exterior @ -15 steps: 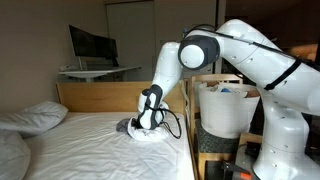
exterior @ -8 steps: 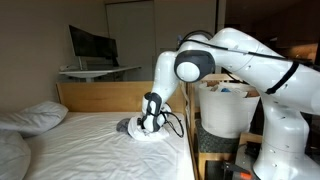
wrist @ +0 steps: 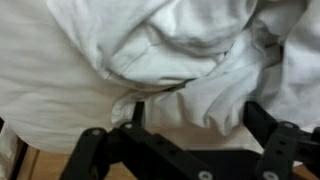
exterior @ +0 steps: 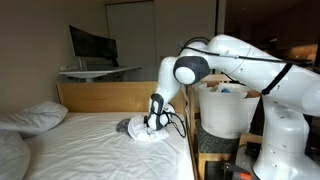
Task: Put the clothes on the bed in the laundry hamper
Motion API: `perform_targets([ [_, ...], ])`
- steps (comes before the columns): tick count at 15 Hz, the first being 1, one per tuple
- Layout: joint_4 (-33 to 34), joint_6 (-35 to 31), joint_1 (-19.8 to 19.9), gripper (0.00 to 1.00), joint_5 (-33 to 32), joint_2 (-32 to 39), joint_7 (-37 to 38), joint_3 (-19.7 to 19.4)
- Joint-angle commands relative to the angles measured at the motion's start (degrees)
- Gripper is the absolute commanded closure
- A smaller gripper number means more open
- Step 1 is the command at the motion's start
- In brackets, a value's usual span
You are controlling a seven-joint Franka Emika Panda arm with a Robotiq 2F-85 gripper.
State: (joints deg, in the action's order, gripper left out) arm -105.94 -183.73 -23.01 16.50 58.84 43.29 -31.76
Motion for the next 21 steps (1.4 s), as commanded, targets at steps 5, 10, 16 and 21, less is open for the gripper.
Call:
perform_targets([
  [5,2.05,12.80,-18.33,0.00,2.97,-2.24,11.59,-1.32],
  [10,1.14,10.05,-9.90,0.00,-1.20,-3.03,8.32,0.13],
  [16,-4.04,8.46,0.25,0.00,-4.14,-12.29,0.86,5.90],
  [21,-1.49,10.26,4.64,0.00,-1.93,-14.11,-4.67,10.79],
])
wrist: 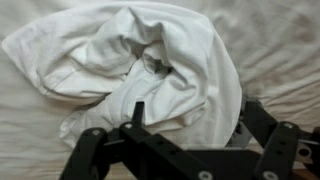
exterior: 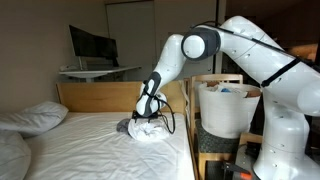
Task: Put the clothes on the bed in the laundry hamper
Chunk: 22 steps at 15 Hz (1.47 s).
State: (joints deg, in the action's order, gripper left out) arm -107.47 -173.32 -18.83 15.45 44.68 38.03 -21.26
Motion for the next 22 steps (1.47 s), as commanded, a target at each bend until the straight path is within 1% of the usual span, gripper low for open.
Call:
perform_targets([
  [1,-0.83,0.33,1.26,0.00,-0.93,-2.03,-0.44,1.53],
  [3,-2.31,0.53,1.47,0.00,-0.99,-4.09,-1.09,2.27],
  [5,-0.34,-0.07,-0.33,0.00,-1.31,-0.95,1.05,0.27],
  [6,0.75,-0.28,0.18,0.00,-0.91,0.21,1.25,0.77],
  [9,5.52,-0.97,-1.07,0.00,-0.30,5.96,4.31,-0.33],
  [11,8.83,-0.91,-0.64,0.00,0.09,9.09,5.84,0.19],
  [15,16.06,-1.06,-0.96,0.00,0.21,15.63,9.51,-0.69],
  [17,19.13,-1.01,-1.34,0.00,0.13,18.48,11.42,-1.91],
  [18,20.97,-0.76,-2.25,0.00,-0.10,20.50,12.92,-3.76],
  [19,22.69,-0.80,-2.62,0.25,-0.58,22.27,13.55,-5.00],
  [20,24.18,-0.20,-2.79,0.26,-0.61,23.58,14.47,-5.99],
  [22,26.87,1.68,-3.29,0.40,-0.82,25.85,16.38,-8.04],
])
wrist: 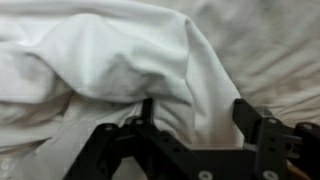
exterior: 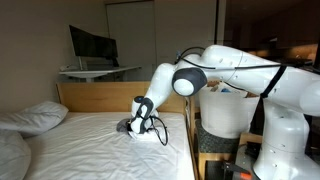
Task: Put the clothes on the bed in the laundry hamper
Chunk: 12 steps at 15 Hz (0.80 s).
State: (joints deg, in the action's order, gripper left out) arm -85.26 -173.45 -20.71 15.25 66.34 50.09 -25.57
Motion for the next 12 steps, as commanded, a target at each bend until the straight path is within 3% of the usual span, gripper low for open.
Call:
perform_targets([
  [1,6.10,3.30,-1.81,0.47,-0.87,5.31,5.60,-4.97],
  [8,12.29,9.48,-0.75,0.92,-5.11,8.20,10.42,-6.87],
  [10,12.67,11.37,0.23,0.99,-6.46,6.76,9.82,-6.04],
  [12,10.83,12.70,3.25,0.98,-7.74,2.61,6.05,-4.27],
])
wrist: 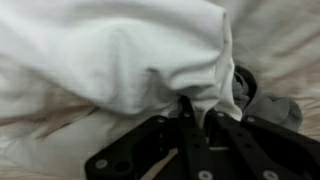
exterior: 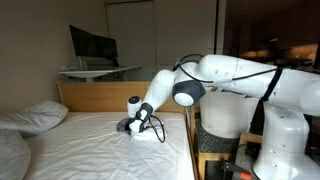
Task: Put the clothes on the bed in the laundry hamper
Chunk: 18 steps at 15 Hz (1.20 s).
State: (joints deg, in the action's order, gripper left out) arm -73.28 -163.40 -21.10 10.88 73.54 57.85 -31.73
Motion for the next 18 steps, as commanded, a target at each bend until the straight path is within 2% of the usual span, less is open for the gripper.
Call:
perform_targets([
  [1,-1.58,3.47,4.82,0.96,-4.20,-6.22,-2.92,2.33],
  [4,-1.99,9.68,7.71,0.97,-8.08,-10.54,-6.32,2.88],
  [8,2.42,25.18,11.22,0.97,-15.19,-14.73,-10.48,3.03],
  [13,12.44,41.66,14.91,0.97,-21.71,-17.09,-13.71,5.93],
  [18,26.60,62.29,19.75,0.97,-22.27,-16.29,-21.48,11.37],
])
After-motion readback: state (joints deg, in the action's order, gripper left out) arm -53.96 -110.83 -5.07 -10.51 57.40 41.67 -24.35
